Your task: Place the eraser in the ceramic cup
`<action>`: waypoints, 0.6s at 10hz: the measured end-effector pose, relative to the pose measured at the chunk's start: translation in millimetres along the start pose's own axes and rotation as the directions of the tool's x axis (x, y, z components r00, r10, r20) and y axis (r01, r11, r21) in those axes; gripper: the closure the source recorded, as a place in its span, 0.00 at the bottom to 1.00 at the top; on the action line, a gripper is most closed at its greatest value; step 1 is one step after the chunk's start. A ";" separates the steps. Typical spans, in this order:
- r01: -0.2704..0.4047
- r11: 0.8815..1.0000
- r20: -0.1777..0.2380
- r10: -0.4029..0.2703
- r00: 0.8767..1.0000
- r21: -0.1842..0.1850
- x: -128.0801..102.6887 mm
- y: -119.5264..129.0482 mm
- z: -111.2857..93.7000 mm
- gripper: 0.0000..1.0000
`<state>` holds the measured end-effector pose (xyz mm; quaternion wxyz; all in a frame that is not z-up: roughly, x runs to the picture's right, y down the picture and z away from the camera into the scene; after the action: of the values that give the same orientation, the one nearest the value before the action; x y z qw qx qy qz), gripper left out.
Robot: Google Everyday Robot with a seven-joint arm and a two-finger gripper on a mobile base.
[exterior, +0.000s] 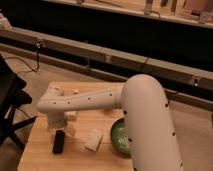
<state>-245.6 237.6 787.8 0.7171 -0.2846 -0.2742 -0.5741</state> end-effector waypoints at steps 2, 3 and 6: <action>0.016 1.000 0.011 -0.016 1.000 -0.011 -1.5 -1.7 9.8 0.20; 0.021 1.000 0.019 -0.020 1.000 -0.014 -3.4 -3.4 14.5 0.20; 0.025 0.999 0.049 -0.024 0.999 -0.021 -7.3 -6.6 29.4 0.20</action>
<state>-255.5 262.6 803.4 0.7000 -0.3027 -0.2890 -0.5787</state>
